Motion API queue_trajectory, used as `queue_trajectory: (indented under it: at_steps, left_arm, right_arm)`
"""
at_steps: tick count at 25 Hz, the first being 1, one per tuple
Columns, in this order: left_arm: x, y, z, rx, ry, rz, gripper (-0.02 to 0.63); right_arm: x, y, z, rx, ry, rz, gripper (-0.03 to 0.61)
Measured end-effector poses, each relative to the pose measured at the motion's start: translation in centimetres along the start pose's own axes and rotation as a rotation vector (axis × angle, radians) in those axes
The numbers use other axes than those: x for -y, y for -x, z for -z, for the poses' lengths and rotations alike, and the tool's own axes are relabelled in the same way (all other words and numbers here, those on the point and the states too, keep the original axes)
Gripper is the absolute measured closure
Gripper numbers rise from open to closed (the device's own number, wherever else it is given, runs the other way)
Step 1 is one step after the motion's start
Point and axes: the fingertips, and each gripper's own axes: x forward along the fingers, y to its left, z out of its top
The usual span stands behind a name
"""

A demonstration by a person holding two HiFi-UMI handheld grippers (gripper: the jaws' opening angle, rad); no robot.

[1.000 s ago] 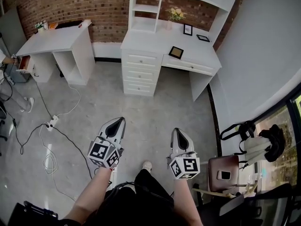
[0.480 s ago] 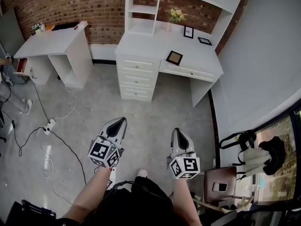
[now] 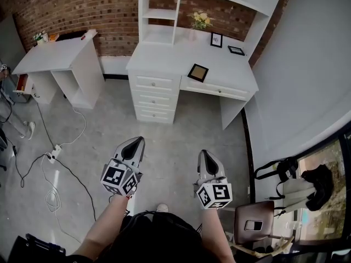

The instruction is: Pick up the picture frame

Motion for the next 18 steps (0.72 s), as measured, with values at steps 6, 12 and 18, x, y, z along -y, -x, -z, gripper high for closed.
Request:
queue_trajectory:
  at_steps: [6, 12, 18]
  left_arm:
    - [1.4, -2.3, 0.3, -0.004, -0.017, 0.017, 0.611]
    - [1.0, -2.6, 0.7, -0.02, -0.021, 0.003, 0.611]
    - [-0.3, -3.8, 0.7, -0.022, -0.012, -0.021, 0.611]
  right_arm:
    - [2.8, -0.5, -0.4, 0.009, -0.021, 0.012, 0.575]
    - [3.5, -1.0, 0.5, 0.002, -0.063, 0.02, 0.575]
    - [4.4, -2.2, 0.8, -0.004, -0.07, 0.023, 0.575]
